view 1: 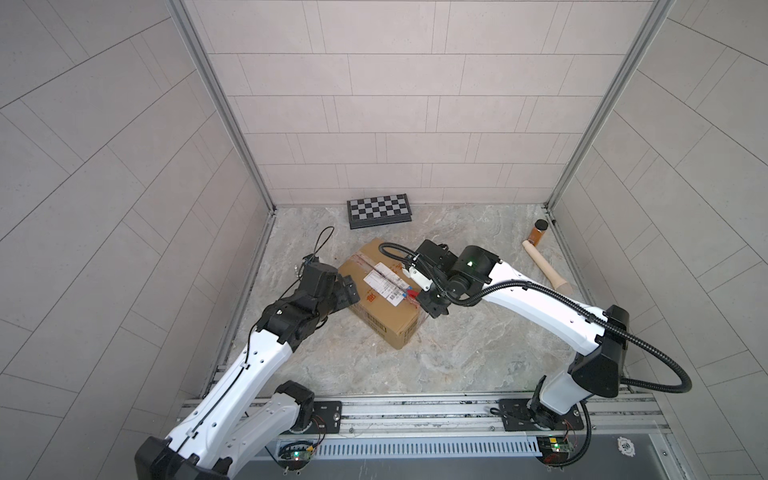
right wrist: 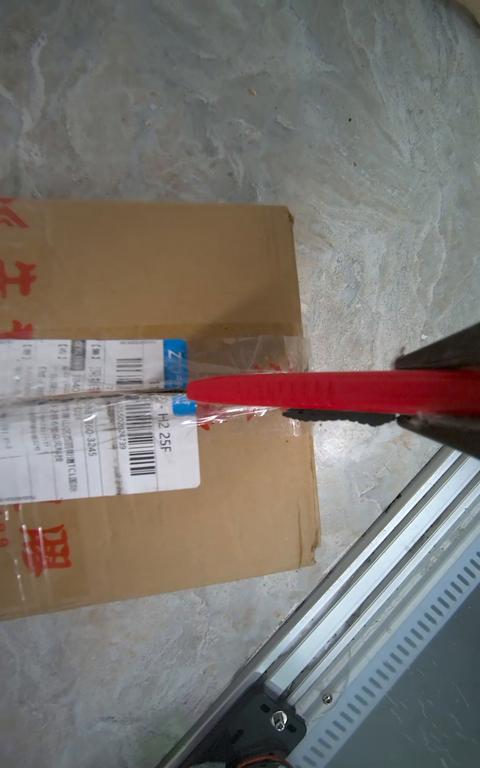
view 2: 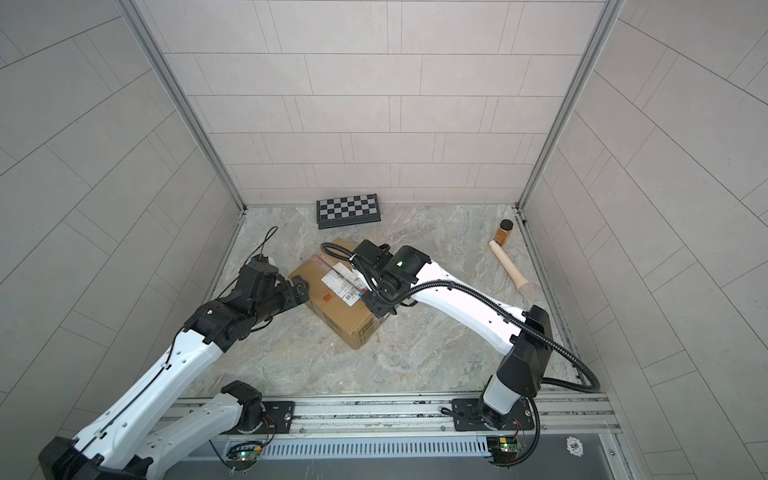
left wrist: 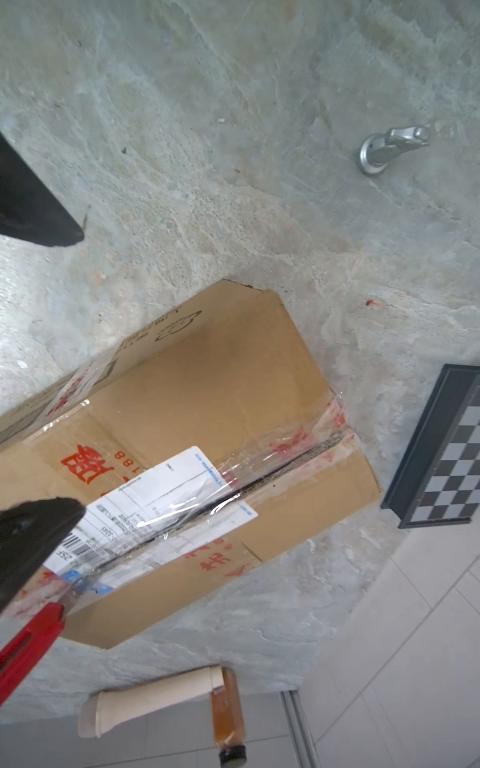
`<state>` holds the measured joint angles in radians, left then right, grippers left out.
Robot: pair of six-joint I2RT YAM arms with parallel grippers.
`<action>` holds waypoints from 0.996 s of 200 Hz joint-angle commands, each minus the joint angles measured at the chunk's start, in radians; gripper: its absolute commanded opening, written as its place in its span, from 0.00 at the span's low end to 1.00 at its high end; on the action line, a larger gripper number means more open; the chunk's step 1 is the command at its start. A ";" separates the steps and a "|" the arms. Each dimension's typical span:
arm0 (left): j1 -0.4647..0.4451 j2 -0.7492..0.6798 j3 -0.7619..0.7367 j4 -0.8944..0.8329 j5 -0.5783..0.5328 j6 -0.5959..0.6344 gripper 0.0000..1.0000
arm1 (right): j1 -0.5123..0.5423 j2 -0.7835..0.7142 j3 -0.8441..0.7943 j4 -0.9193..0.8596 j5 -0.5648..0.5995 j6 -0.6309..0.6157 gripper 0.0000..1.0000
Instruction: Unpack the express box
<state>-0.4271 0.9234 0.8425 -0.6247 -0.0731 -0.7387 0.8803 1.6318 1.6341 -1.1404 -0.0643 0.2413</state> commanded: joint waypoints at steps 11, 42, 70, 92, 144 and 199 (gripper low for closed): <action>-0.055 -0.002 -0.043 0.101 -0.014 -0.054 0.98 | 0.007 0.042 0.031 -0.034 -0.041 0.024 0.00; -0.108 0.015 -0.091 0.096 -0.050 -0.114 0.99 | 0.022 0.012 -0.038 -0.009 -0.037 0.032 0.00; -0.108 0.064 -0.117 0.179 -0.043 -0.111 0.99 | 0.029 0.007 -0.046 -0.010 -0.020 0.029 0.00; -0.108 0.139 -0.107 0.244 -0.029 -0.114 0.99 | 0.031 -0.001 -0.066 -0.004 -0.012 0.040 0.00; -0.114 0.319 -0.062 0.143 -0.084 -0.169 0.98 | 0.039 -0.015 -0.024 -0.106 0.094 0.038 0.00; -0.124 0.422 -0.055 0.062 -0.119 -0.212 0.96 | 0.039 -0.020 0.065 -0.254 0.157 0.001 0.00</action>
<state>-0.5575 1.2907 0.8284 -0.3885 -0.1253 -0.9329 0.9161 1.6318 1.6527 -1.1973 0.0322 0.2573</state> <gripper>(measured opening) 0.966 0.171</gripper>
